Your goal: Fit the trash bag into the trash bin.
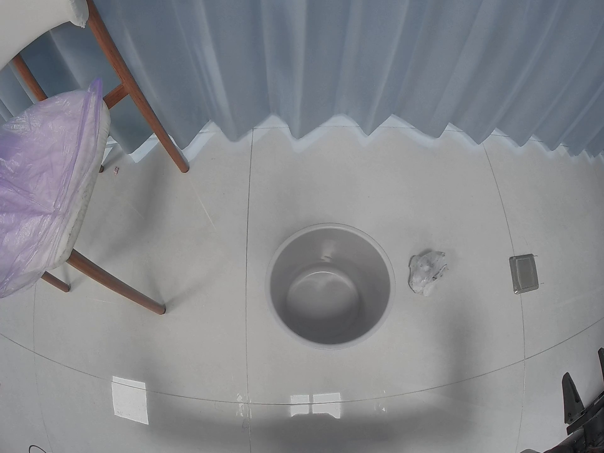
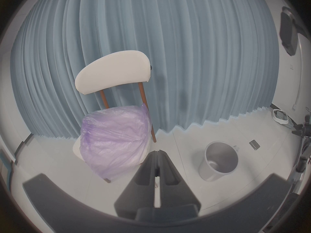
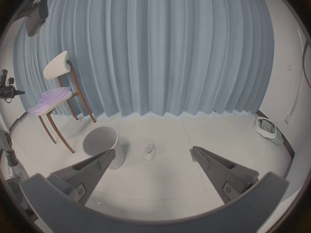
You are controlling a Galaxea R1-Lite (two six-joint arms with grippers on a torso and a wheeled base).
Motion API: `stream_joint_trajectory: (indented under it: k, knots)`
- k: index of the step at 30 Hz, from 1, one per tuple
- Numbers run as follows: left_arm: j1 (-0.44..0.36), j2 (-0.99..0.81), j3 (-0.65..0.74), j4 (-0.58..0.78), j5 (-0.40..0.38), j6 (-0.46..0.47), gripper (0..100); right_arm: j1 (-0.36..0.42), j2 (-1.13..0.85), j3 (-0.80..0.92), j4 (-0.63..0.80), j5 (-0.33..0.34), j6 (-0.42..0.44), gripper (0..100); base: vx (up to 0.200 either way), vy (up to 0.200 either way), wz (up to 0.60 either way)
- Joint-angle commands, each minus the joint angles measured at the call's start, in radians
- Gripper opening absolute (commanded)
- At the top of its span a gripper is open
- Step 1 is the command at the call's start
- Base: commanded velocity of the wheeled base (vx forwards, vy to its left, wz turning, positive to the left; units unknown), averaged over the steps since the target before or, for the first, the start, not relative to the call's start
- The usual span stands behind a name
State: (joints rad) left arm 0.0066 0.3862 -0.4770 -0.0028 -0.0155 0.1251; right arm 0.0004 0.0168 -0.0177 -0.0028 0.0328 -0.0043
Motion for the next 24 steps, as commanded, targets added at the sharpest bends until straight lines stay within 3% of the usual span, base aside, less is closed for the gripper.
stream_joint_trajectory:
  k: [1,9,24]
  knots:
    - [-0.004,0.2,-0.077,-0.049,-0.003,-0.001,0,0.0,-0.015,0.018,0.0,0.001,0.0,100,0.0,0.0,0.0]
    - [0.007,0.424,-0.137,-0.229,0.002,-0.001,0,0.001,-0.015,0.018,0.0,0.001,0.0,100,0.0,0.0,0.0]
    - [0.066,0.718,-0.344,-0.22,0.034,0.001,0,0.003,-0.009,0.018,0.0,0.001,0.0,100,0.0,0.0,0.0]
